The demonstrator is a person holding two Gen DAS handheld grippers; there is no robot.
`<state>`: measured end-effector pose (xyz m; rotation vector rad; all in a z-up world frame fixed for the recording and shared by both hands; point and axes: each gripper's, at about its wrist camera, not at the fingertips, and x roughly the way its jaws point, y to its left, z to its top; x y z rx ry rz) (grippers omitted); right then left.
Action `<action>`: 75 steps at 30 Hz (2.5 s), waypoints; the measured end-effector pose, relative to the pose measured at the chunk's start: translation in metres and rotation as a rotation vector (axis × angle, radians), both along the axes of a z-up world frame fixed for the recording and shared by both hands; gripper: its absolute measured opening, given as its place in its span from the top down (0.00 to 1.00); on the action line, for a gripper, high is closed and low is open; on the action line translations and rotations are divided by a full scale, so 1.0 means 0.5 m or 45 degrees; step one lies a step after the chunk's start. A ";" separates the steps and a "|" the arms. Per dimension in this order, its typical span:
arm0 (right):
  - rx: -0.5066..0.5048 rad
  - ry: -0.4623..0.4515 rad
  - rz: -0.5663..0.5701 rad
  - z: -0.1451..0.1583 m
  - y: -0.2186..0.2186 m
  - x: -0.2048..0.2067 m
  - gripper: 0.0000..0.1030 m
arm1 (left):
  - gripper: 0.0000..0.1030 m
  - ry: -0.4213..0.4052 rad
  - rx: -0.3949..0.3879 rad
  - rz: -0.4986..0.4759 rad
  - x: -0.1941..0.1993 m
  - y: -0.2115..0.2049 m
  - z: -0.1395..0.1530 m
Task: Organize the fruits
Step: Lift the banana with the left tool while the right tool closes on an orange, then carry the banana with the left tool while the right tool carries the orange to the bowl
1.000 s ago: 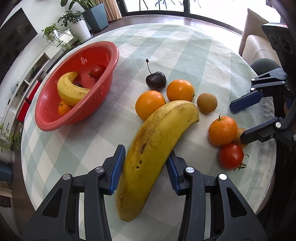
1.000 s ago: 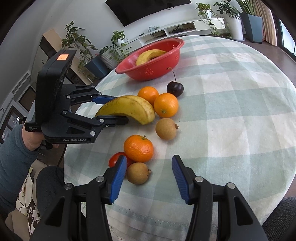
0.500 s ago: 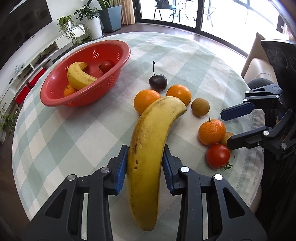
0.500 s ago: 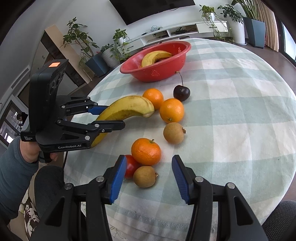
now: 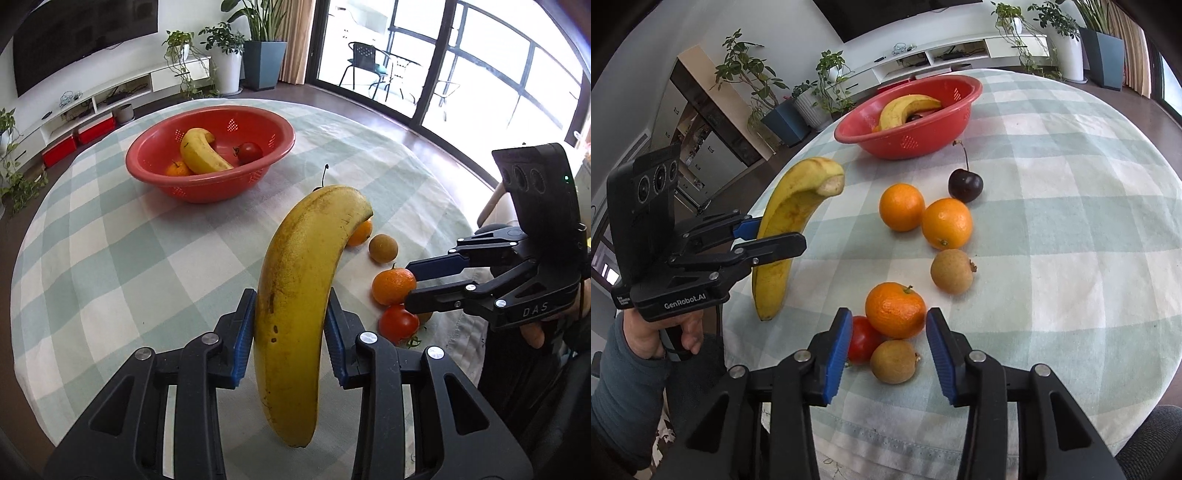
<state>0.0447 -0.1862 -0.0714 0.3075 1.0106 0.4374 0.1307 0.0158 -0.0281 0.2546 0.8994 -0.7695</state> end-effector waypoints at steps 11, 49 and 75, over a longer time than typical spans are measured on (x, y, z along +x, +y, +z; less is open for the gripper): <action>-0.023 0.084 -0.011 -0.011 0.013 0.034 0.56 | 0.69 0.014 -0.203 0.091 -0.042 0.049 0.030; 0.072 -0.236 -0.266 0.159 -0.175 0.118 0.60 | 0.69 -0.003 -0.410 0.274 0.069 0.091 0.155; -0.205 -0.299 -0.034 0.131 0.001 0.411 0.60 | 0.69 0.145 -0.315 0.415 0.388 -0.018 0.123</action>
